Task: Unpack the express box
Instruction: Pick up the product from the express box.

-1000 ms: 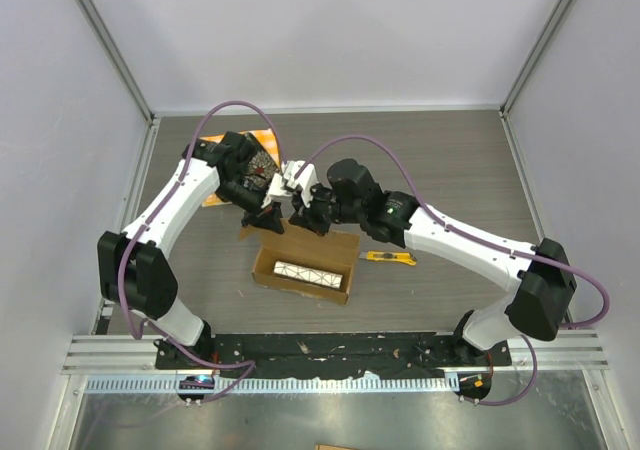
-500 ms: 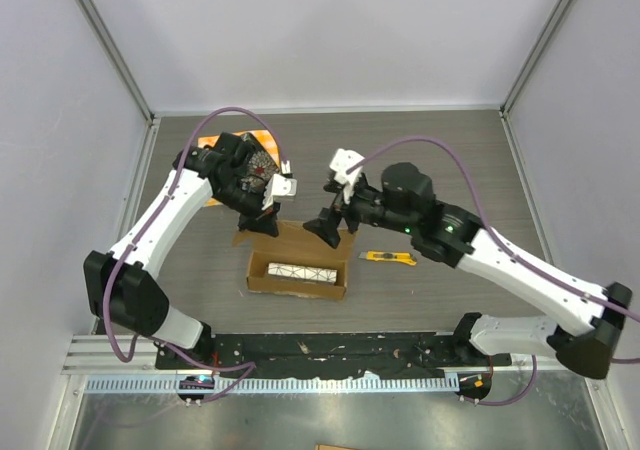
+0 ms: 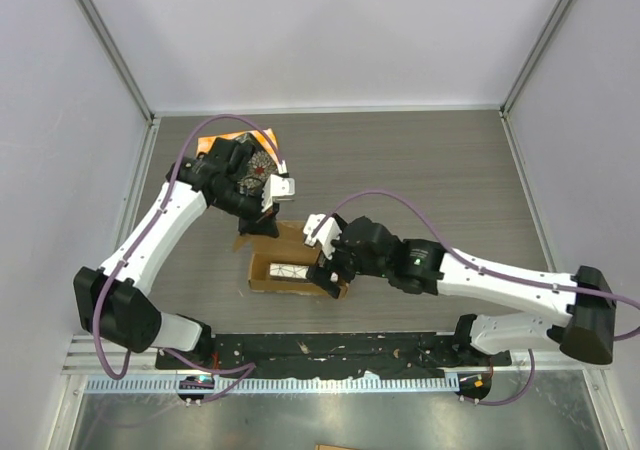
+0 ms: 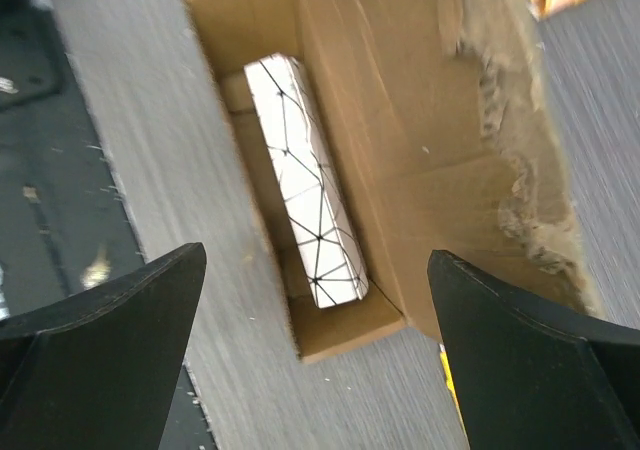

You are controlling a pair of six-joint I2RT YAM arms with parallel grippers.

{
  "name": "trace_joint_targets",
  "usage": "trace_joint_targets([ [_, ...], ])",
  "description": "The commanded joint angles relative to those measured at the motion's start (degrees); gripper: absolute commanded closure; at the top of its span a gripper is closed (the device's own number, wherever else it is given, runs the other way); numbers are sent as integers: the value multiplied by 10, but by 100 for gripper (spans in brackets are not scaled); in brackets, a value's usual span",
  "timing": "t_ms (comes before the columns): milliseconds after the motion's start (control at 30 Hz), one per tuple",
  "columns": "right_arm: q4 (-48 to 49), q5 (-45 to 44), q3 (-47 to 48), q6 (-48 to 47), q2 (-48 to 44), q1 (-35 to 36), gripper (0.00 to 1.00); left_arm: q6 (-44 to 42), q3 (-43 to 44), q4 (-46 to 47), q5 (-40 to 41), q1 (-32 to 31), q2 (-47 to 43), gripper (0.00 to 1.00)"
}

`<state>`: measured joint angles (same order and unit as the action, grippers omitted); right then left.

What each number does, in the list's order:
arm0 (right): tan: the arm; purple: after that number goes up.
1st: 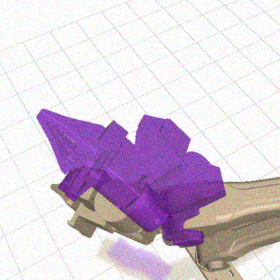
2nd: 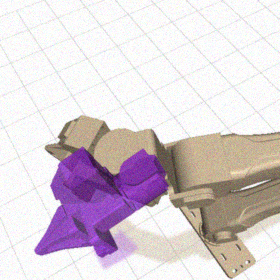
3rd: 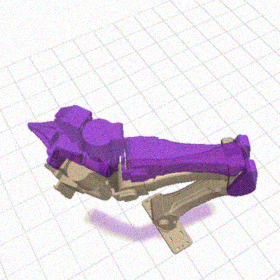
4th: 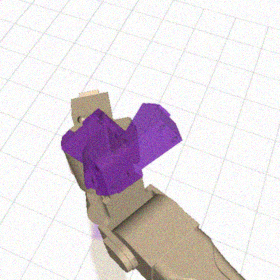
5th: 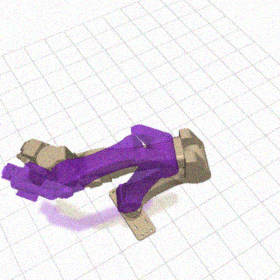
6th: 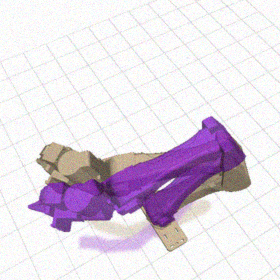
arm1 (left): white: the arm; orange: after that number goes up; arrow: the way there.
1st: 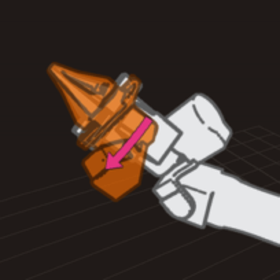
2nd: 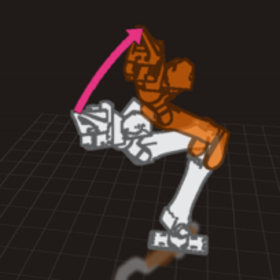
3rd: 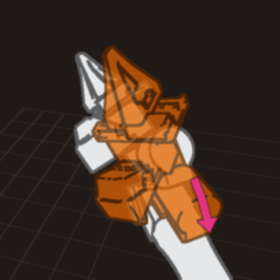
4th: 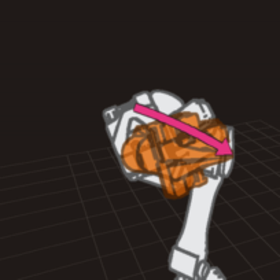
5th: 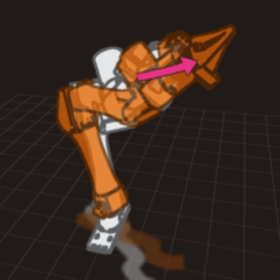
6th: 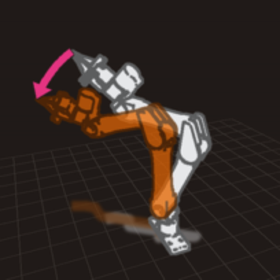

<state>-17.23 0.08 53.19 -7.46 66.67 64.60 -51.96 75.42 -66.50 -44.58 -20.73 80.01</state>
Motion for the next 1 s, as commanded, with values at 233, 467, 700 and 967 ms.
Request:
trace_joint_targets([
  [233,145,-90,-14,-38,93,2,36,7,37,-36,-31,-18,-38,100],
  [467,216,-104,-35,-66,144,9,31,2,30,-43,-44,-28,-39,100],
  [700,267,-121,-65,-111,179,19,28,-6,10,-36,-48,-31,-43,100],
  [967,300,-117,-72,-149,227,24,19,-6,-6,-29,-68,-31,-36,100],
])
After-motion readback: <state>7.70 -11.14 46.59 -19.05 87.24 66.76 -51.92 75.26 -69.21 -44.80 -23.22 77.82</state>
